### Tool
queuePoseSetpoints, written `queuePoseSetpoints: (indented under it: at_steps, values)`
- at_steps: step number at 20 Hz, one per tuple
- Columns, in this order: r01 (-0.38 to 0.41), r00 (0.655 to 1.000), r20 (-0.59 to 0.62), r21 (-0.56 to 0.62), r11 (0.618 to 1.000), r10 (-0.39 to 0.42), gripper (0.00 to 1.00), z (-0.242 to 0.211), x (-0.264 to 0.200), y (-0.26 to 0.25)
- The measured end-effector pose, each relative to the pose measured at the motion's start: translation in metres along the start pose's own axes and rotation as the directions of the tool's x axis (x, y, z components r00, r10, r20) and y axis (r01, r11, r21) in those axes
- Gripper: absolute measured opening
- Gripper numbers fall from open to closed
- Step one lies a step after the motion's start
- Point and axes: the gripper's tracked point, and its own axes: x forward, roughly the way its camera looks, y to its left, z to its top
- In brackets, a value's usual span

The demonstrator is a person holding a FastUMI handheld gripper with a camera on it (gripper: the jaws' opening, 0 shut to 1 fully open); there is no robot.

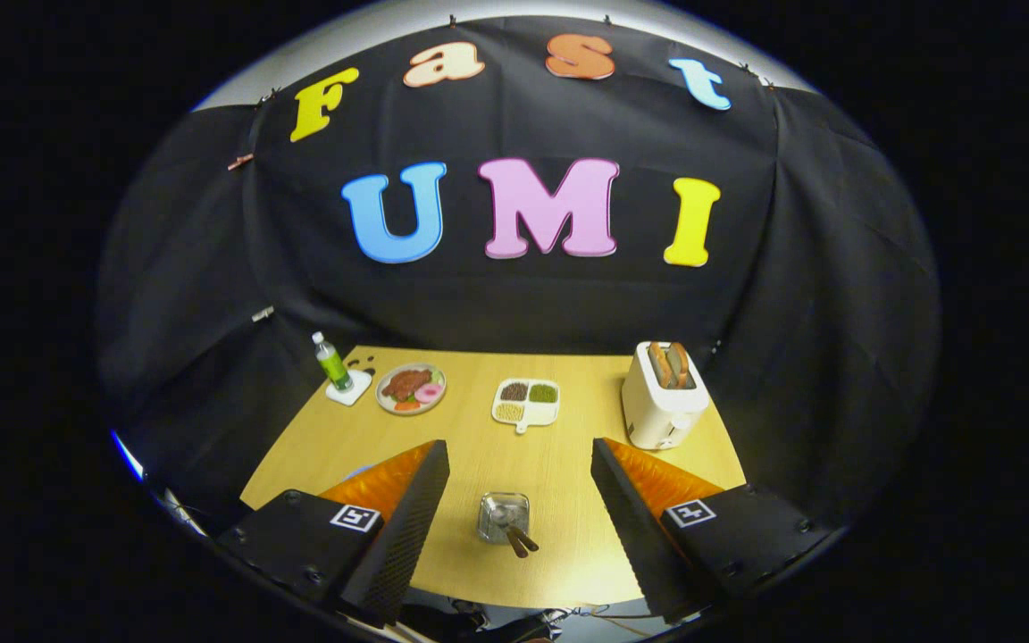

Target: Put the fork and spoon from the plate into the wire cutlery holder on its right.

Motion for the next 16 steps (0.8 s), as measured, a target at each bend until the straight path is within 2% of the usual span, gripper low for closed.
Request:
queuePoseSetpoints:
  at_steps: [4,8,11,16]
  values:
    - [0.055,0.981,0.187,0.019,0.998,-0.057,0.99,0.041,-0.025,0.001]
    - [0.059,0.945,0.319,0.063,0.996,-0.076,0.99,0.059,-0.044,0.002]
    - [0.059,0.931,0.357,0.052,0.997,-0.074,0.99,0.058,-0.050,-0.005]
    - [0.011,0.943,0.331,0.055,0.998,-0.029,0.99,0.046,-0.042,-0.009]
